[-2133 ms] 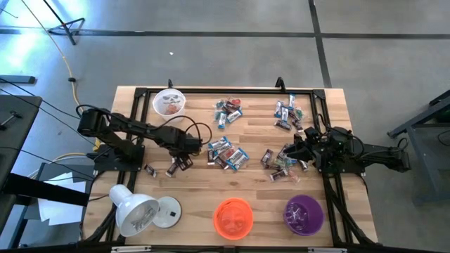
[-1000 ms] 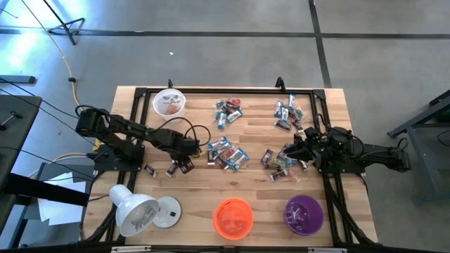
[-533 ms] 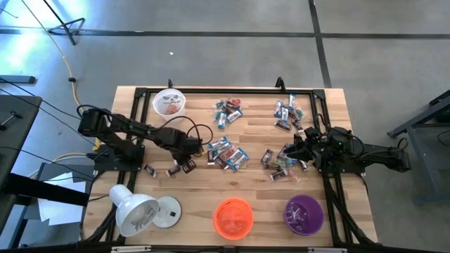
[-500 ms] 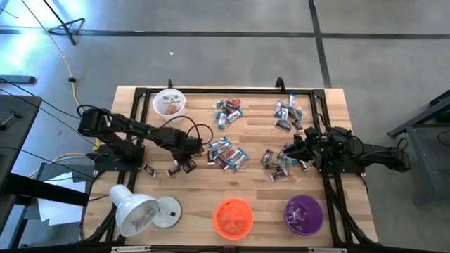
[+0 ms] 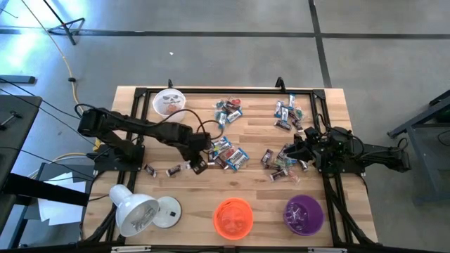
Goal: Organize candy in baskets
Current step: Put the brown chocolate into the orange bucket
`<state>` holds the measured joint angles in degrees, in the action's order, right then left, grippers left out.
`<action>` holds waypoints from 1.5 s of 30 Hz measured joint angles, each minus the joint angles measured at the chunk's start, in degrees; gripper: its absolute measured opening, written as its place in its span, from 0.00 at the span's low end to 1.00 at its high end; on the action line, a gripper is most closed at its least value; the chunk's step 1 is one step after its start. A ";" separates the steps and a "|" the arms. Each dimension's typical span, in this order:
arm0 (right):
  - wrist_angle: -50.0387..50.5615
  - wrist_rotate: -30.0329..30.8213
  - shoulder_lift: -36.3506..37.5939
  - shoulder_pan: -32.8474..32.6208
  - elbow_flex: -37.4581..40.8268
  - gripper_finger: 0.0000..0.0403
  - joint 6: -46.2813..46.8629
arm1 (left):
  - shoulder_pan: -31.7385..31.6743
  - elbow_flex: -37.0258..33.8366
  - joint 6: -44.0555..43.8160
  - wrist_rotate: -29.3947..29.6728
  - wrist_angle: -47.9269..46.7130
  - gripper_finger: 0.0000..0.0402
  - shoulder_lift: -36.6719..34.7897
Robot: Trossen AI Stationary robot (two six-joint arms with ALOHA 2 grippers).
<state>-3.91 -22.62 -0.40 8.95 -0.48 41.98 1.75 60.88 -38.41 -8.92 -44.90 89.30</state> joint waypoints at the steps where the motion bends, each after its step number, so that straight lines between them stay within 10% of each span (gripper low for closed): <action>1: -0.01 -0.01 0.00 0.00 0.01 0.34 0.00 | 0.47 1.65 0.12 0.24 0.28 0.16 0.00; 25: 0.01 -0.01 0.04 0.02 -0.01 0.34 0.00 | 15.41 9.22 -4.72 -7.35 27.79 0.16 6.92; 45: 0.01 -0.01 0.02 0.00 -0.01 0.34 0.00 | 24.02 24.54 -9.90 -2.38 28.64 0.21 15.93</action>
<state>-3.90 -22.63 -0.38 8.95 -0.49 41.98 25.77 85.42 -48.31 -11.30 -16.25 105.23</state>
